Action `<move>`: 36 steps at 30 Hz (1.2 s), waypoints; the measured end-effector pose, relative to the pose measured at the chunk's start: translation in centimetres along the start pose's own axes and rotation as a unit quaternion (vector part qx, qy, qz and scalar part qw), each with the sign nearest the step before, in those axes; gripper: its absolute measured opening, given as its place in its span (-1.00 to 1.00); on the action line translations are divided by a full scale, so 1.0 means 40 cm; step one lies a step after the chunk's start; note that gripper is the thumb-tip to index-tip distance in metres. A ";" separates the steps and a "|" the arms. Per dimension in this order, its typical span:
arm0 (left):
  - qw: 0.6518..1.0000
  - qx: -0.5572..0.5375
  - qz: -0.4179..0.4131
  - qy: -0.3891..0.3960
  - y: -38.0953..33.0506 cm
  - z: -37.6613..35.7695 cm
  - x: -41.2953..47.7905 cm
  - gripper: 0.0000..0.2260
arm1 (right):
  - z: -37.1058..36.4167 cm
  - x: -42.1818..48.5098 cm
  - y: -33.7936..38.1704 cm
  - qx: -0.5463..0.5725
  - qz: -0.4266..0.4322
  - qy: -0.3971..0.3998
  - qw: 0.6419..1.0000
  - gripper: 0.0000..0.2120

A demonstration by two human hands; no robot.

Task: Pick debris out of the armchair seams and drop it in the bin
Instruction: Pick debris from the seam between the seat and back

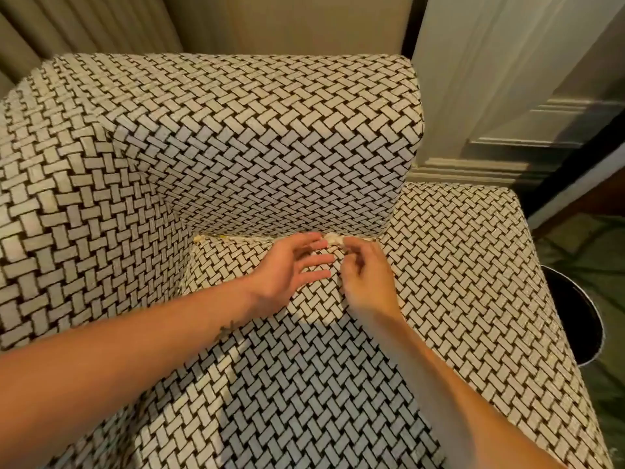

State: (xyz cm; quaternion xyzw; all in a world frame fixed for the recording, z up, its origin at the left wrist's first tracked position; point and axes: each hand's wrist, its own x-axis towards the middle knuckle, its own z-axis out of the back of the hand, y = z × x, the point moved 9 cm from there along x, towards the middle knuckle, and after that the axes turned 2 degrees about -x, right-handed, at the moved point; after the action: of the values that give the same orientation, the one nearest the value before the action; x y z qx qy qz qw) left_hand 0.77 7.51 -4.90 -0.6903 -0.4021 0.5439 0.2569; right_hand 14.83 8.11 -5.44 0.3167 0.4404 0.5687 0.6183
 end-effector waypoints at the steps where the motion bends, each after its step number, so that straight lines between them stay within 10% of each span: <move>1: 1.000 -0.011 0.001 -0.008 0.001 0.004 -0.002 -0.67 | 0.003 0.004 0.016 -0.059 0.041 -0.015 0.997 -0.63; 21: 0.994 0.109 -0.027 0.005 -0.033 0.019 0.031 -0.74 | -0.042 0.077 0.035 -0.357 0.057 -0.151 0.920 -0.61; 24: 0.939 0.335 -0.077 0.026 -0.043 0.015 0.028 -0.71 | -0.043 0.082 0.036 -0.358 0.056 -0.157 0.919 -0.67; 29: 0.744 0.626 -0.215 0.094 -0.042 -0.012 0.007 -0.53 | -0.029 0.078 0.036 -0.305 0.085 -0.170 0.933 -0.69; 36: 0.748 0.620 -0.230 0.058 -0.056 -0.012 0.013 -0.42 | -0.016 0.021 0.024 -0.118 0.155 -0.059 0.979 -0.74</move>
State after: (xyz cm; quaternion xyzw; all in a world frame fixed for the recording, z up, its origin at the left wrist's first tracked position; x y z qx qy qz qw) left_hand 0.64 9.20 -3.27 -0.2958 -0.1077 0.5569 0.7686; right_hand 13.80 9.00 -5.00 0.3391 0.2785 0.6859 0.5804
